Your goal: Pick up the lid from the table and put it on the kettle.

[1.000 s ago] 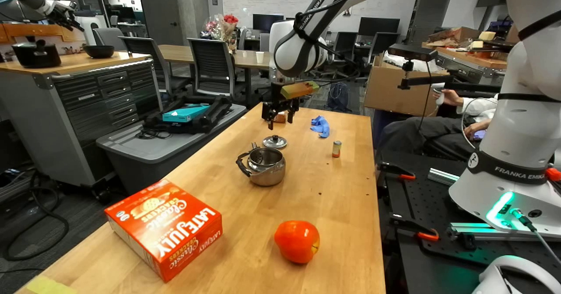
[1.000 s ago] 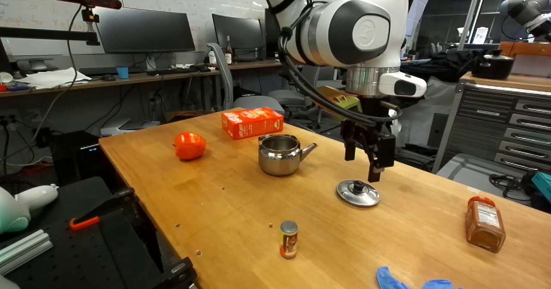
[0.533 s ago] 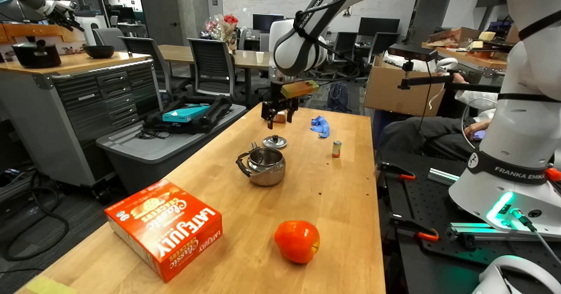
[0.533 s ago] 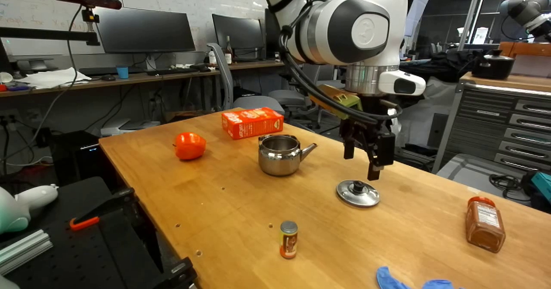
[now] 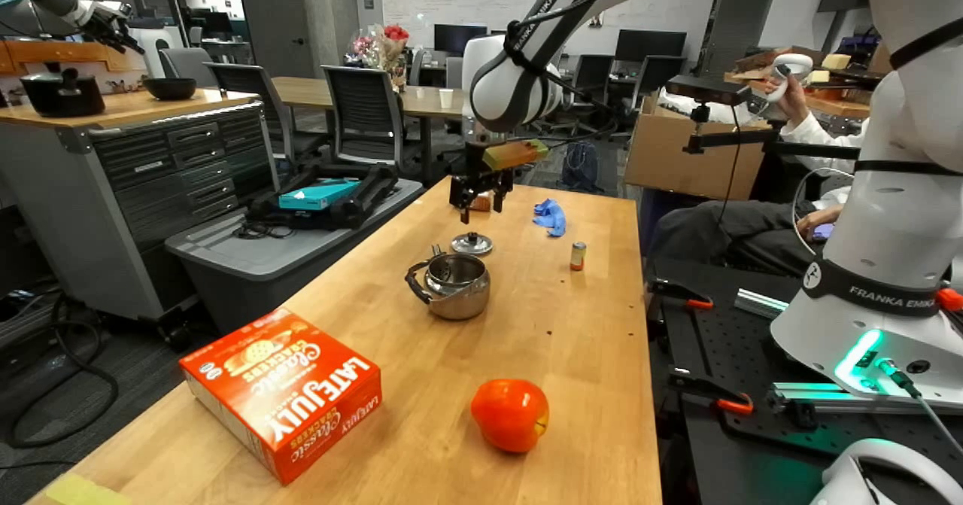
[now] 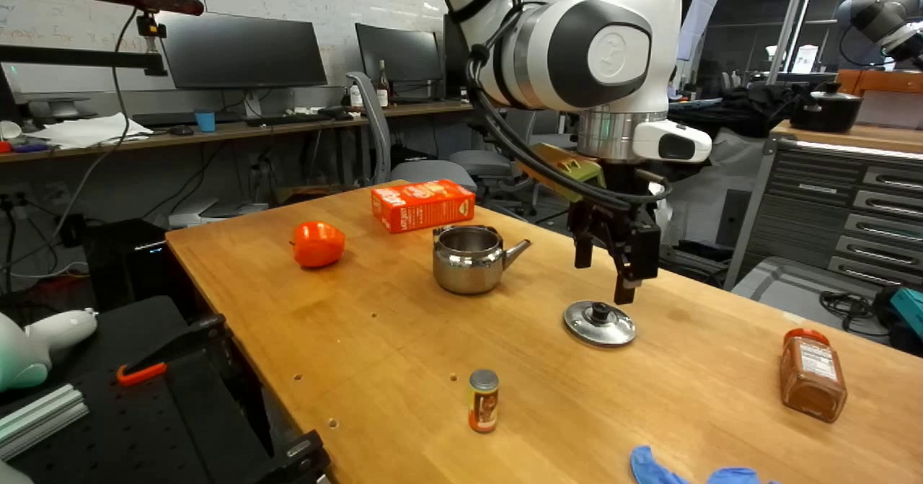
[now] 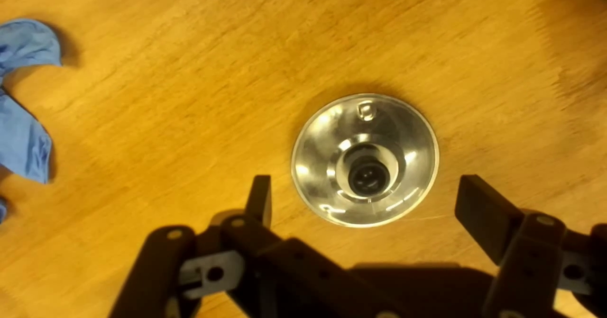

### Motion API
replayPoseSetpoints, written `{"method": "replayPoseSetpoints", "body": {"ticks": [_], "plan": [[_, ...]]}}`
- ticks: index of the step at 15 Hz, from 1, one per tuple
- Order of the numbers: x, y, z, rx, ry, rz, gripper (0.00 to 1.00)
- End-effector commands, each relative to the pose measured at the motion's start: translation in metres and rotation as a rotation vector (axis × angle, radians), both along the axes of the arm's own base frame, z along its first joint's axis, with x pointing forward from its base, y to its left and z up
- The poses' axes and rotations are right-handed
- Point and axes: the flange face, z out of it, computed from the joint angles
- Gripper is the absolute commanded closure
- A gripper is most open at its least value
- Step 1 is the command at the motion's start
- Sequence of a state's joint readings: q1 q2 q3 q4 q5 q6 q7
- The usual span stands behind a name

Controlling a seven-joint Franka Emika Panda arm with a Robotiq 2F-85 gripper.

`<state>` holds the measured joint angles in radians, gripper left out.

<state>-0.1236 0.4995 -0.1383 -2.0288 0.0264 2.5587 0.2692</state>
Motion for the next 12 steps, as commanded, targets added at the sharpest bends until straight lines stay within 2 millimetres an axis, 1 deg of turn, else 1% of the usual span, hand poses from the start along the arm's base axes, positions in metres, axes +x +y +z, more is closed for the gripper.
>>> {"method": "replayPoseSetpoints", "body": {"ticks": [1, 6, 12], "plan": [[0.002, 0.003, -0.003, -0.014, -0.015, -0.033, 0.0], [0.004, 0.007, -0.013, -0.03, -0.022, -0.086, 0.0], [0.009, 0.003, -0.031, -0.06, -0.033, -0.149, 0.0]]}}
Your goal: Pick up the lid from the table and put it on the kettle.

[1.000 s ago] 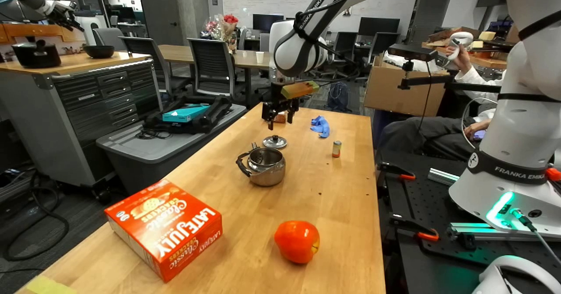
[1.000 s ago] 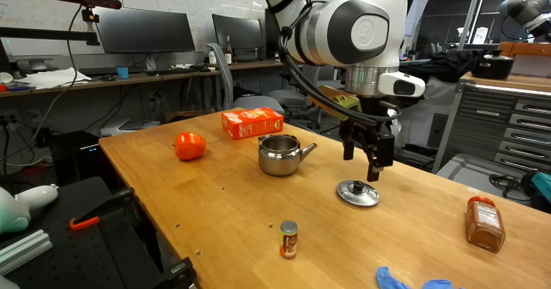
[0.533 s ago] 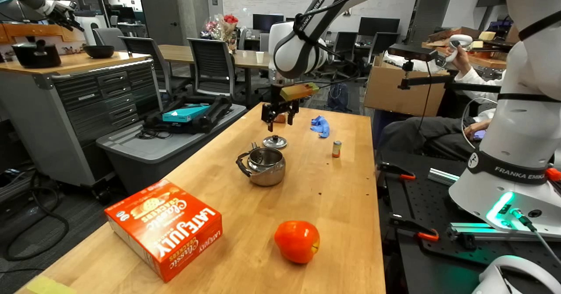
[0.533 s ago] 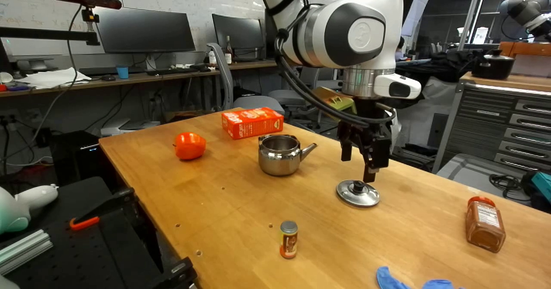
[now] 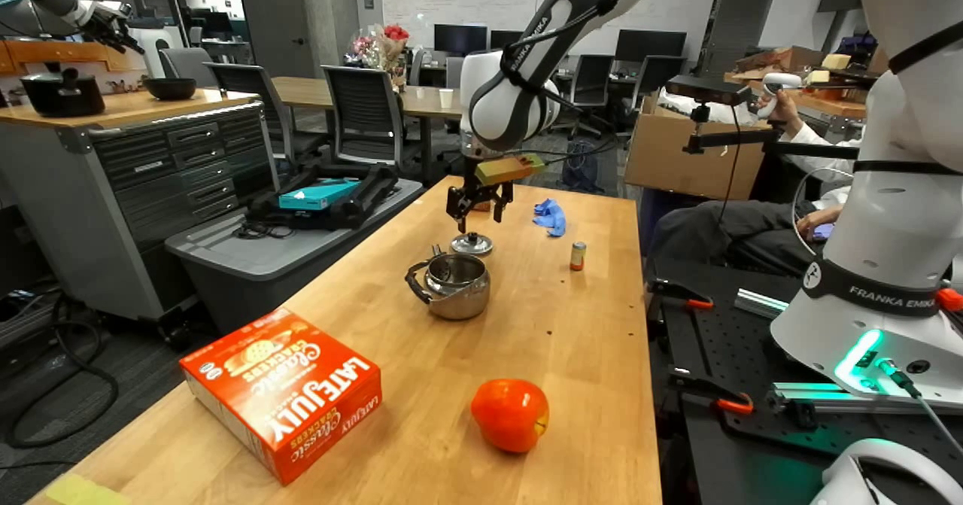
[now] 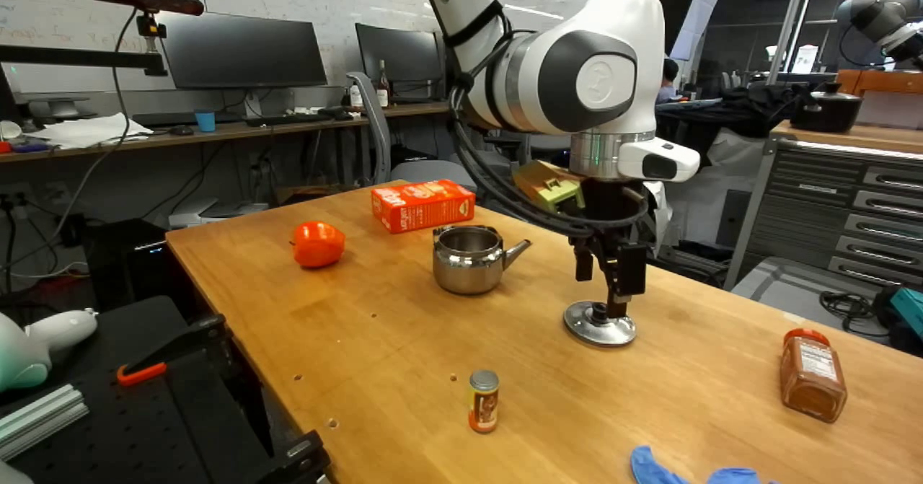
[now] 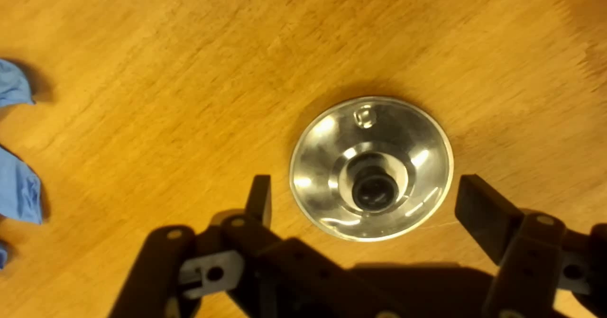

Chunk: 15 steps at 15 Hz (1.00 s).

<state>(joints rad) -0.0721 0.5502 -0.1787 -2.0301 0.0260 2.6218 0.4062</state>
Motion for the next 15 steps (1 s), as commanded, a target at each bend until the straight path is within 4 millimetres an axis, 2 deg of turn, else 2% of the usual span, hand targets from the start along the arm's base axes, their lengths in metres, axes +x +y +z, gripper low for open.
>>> {"method": "replayPoseSetpoints", "body": {"ticks": [1, 5, 6, 11, 15], "plan": [[0.009, -0.004, -0.012, -0.035, -0.008, -0.039, 0.0], [0.01, -0.006, -0.021, -0.037, 0.009, -0.061, 0.0], [0.011, -0.007, -0.021, -0.035, 0.008, -0.066, 0.03], [0.014, -0.013, -0.018, -0.033, -0.009, -0.092, 0.5], [0.016, -0.015, -0.018, -0.043, -0.018, -0.107, 0.81]]}}
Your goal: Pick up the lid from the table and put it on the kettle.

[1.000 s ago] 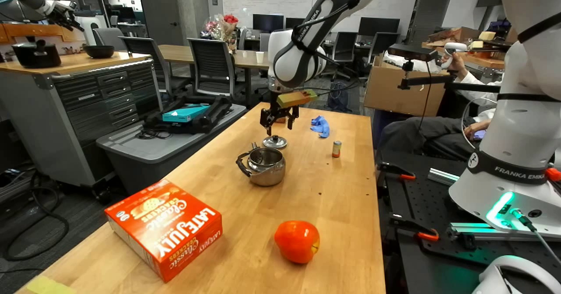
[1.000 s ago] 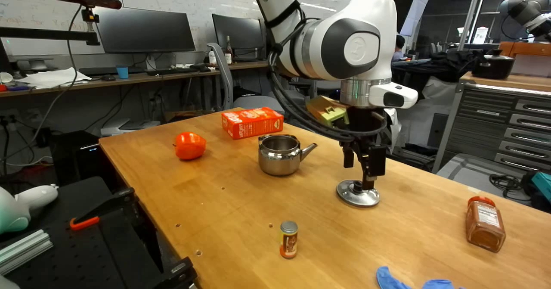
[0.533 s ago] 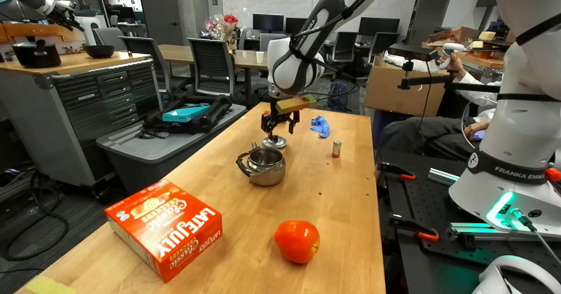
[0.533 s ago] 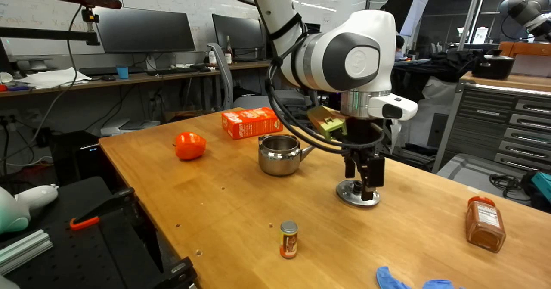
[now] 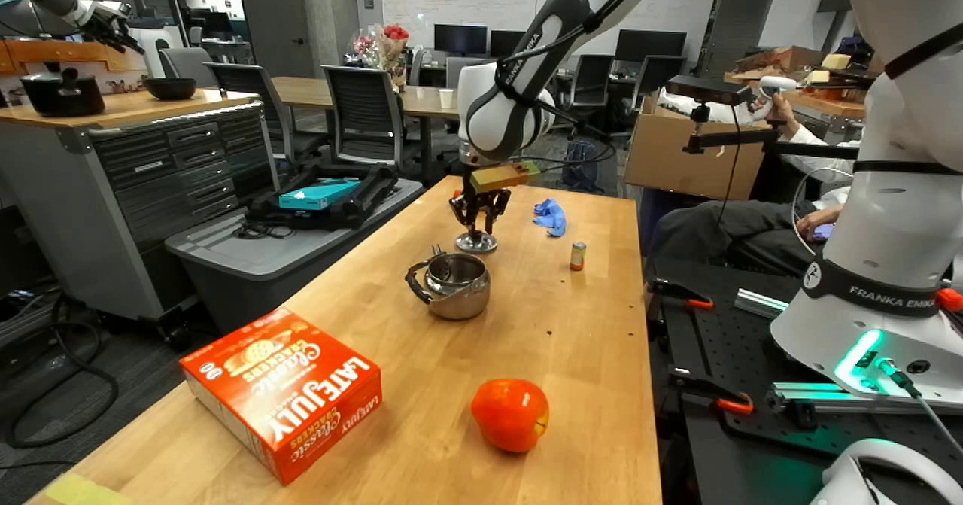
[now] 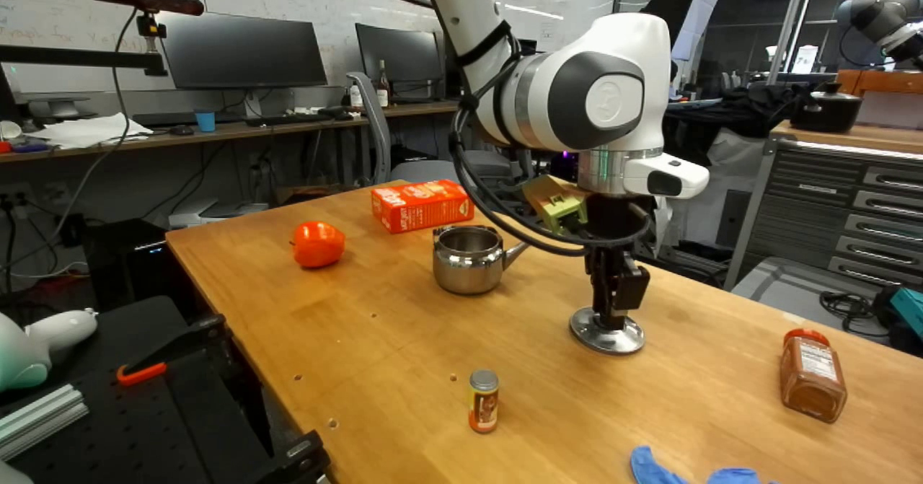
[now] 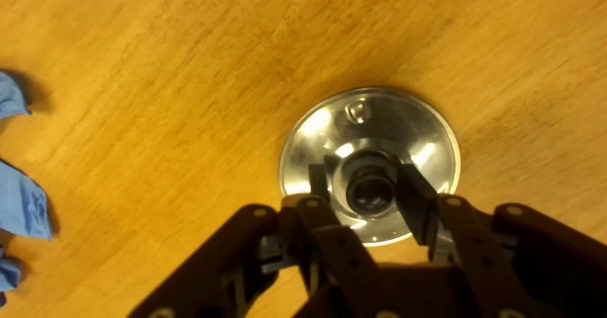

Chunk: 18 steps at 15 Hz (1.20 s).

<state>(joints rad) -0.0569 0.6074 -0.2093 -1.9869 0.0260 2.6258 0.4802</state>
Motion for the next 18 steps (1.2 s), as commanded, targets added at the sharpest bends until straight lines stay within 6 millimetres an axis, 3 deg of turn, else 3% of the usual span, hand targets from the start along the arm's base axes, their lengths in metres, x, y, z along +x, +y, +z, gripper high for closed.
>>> {"method": "replayPoseSetpoints", "body": {"ticks": [1, 2, 3, 9, 18], "plan": [[0.01, -0.004, -0.003, -0.025, -0.023, -0.03, 0.88], [0.011, -0.005, -0.003, -0.029, -0.025, -0.035, 0.93], [0.011, -0.006, -0.004, -0.028, -0.024, -0.036, 0.88], [0.011, -0.007, -0.002, -0.021, -0.023, -0.034, 0.93], [0.007, 0.008, 0.027, -0.013, -0.021, 0.015, 0.93]]}}
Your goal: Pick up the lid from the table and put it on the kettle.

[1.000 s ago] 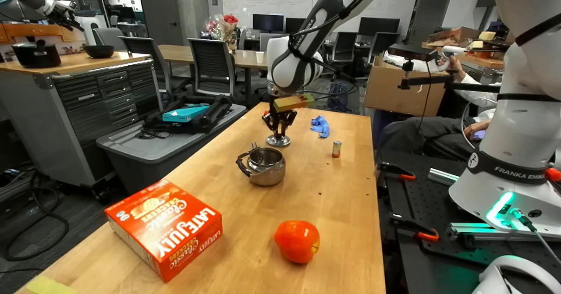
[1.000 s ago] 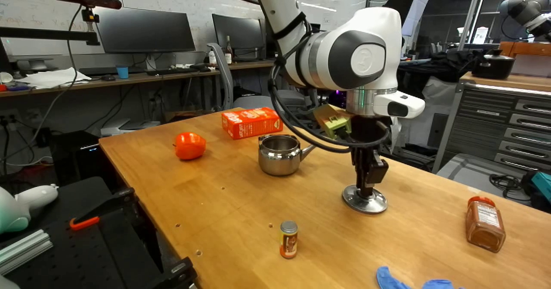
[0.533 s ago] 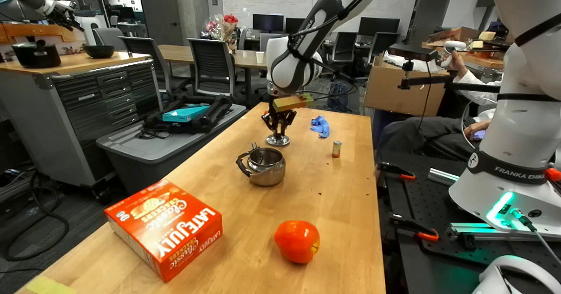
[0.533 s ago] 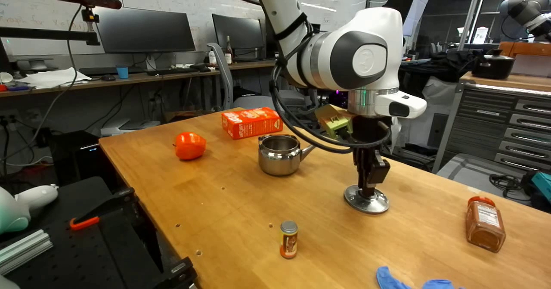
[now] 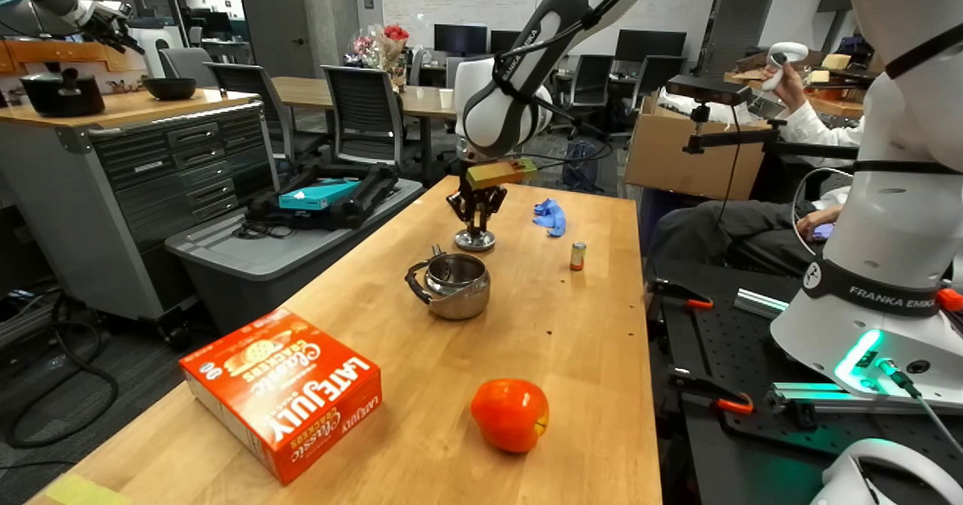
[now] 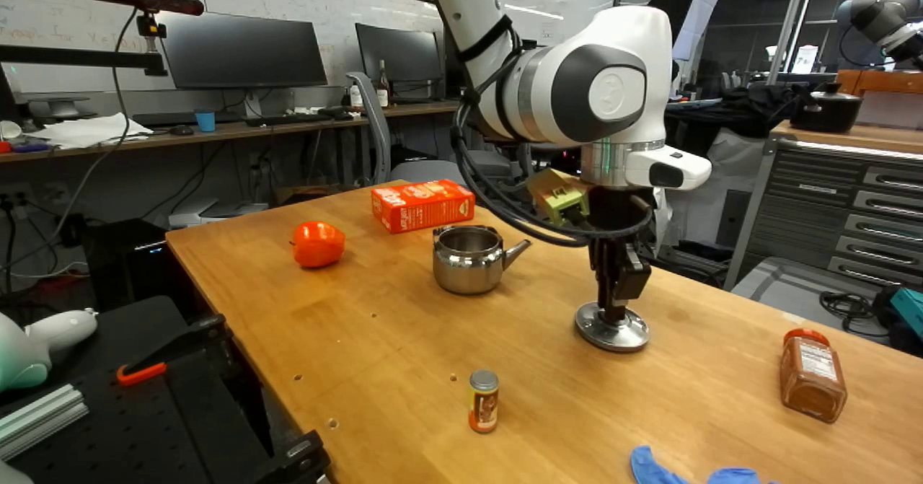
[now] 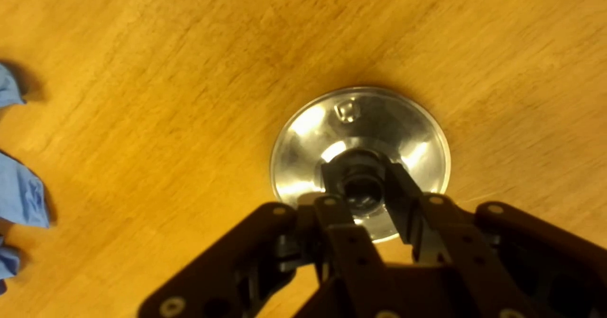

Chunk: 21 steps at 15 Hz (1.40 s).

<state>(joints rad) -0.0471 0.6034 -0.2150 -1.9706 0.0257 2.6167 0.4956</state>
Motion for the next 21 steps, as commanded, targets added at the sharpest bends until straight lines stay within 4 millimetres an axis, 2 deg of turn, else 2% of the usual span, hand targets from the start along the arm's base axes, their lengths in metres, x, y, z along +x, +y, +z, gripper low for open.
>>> {"method": "replayPoseSetpoints", "body": {"ticks": [1, 11, 21], "plan": [[0.0, 0.01, 0.024, -0.011, -0.015, 0.032, 0.93], [-0.004, 0.06, 0.059, -0.039, -0.041, 0.144, 0.93], [-0.021, 0.107, 0.082, -0.073, -0.055, 0.25, 0.93]]}}
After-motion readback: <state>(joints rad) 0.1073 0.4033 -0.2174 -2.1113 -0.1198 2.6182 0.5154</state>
